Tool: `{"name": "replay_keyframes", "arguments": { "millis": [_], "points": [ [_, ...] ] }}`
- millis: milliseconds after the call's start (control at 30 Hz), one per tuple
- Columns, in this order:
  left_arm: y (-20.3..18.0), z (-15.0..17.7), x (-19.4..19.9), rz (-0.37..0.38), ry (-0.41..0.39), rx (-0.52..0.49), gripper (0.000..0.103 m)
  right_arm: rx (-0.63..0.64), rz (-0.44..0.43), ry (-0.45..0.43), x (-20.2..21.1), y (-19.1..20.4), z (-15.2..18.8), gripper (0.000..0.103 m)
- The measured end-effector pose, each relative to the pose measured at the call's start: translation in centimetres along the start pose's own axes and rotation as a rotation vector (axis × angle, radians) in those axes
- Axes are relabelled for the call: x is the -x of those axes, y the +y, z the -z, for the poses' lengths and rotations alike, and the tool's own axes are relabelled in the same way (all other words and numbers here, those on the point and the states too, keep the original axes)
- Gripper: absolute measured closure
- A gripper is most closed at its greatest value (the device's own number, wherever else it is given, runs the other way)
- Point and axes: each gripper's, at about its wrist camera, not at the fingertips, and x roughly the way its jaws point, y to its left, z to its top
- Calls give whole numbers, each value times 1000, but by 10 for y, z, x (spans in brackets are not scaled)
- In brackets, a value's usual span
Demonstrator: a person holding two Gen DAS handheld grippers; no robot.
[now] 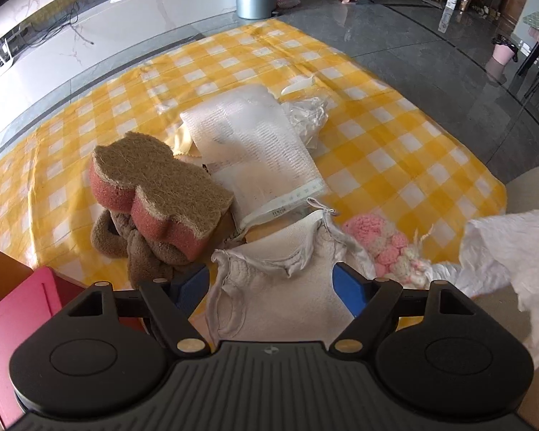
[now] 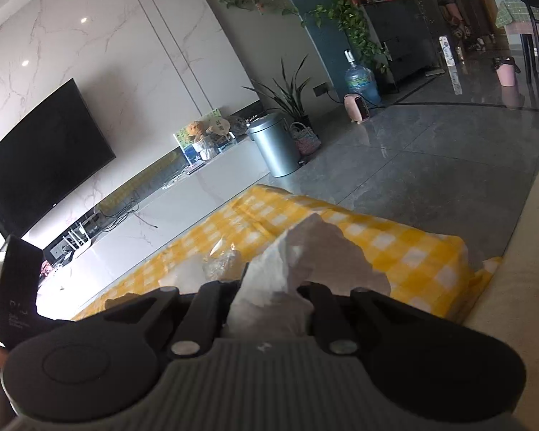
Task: Organize soft objects
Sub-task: 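Carry the diaper with the right tool while the left tool approaches the cream bib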
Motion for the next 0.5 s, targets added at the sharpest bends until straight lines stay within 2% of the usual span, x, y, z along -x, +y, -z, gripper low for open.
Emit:
{"name": "replay_keyframes", "arguments": {
  "millis": [133, 267, 467, 500],
  "points": [
    [-10, -5, -18, -6, 35, -8, 11, 7, 3, 20, -5, 1, 4, 95],
    [-18, -6, -29, -13, 39, -16, 6, 40, 26, 42, -11, 2, 9, 95],
    [-9, -9, -43, 6, 48, 35, 6, 31, 38, 53, -12, -4, 11, 95],
    [-7, -10, -43, 12, 53, 45, 9, 31, 39, 54, -11, -4, 11, 95]
  ]
}}
